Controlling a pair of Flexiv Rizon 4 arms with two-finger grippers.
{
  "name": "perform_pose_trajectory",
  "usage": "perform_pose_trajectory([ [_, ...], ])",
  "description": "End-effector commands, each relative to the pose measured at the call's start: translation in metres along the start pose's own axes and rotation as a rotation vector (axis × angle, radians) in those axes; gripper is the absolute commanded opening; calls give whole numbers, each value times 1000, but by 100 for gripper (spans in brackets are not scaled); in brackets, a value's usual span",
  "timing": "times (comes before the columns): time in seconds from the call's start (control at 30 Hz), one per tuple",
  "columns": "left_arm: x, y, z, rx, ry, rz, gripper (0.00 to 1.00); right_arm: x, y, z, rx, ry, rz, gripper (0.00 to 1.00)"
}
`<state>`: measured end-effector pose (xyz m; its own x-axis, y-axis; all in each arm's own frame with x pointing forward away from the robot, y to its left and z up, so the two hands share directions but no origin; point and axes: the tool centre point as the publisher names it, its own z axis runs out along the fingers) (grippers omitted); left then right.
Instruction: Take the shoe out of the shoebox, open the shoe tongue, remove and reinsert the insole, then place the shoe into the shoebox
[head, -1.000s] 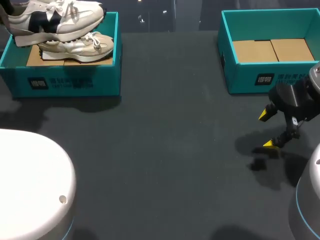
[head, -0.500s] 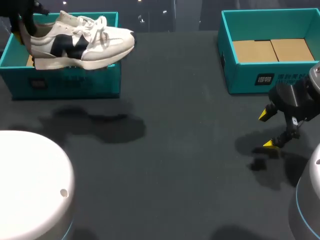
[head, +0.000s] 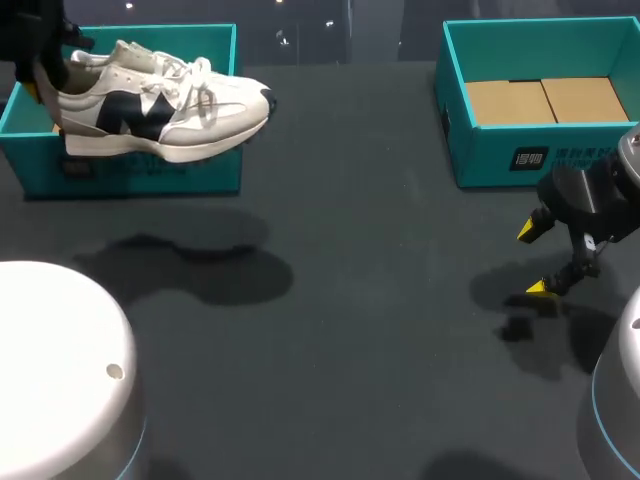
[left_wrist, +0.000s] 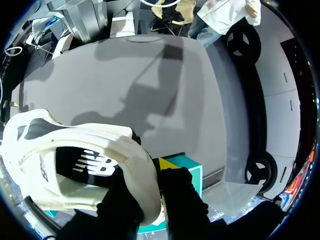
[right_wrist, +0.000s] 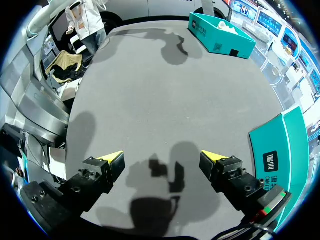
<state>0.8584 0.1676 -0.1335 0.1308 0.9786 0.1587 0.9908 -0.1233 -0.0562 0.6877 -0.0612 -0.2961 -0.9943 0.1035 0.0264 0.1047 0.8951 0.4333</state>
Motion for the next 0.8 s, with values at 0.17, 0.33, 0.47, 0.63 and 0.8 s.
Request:
perform_pose_trajectory([
  [0.17, -33, -27, 11, -36, 54, -9, 0, 2, 0, 1, 3, -3, 1, 100],
  [0.33, -75, -45, 26, -28, 88, 8, 0, 2, 0, 1, 3, -3, 1, 100],
  [0.47, -106, -54, 39, -35, 97, 8, 0, 2, 0, 1, 3, -3, 1, 100],
  [0.63, -148, -61, 51, -20, 92, -47, 0, 2, 0, 1, 3, -3, 1, 100],
  [0.8, -184, -68, 60, -16, 98, -94, 0, 2, 0, 1, 3, -3, 1, 100],
])
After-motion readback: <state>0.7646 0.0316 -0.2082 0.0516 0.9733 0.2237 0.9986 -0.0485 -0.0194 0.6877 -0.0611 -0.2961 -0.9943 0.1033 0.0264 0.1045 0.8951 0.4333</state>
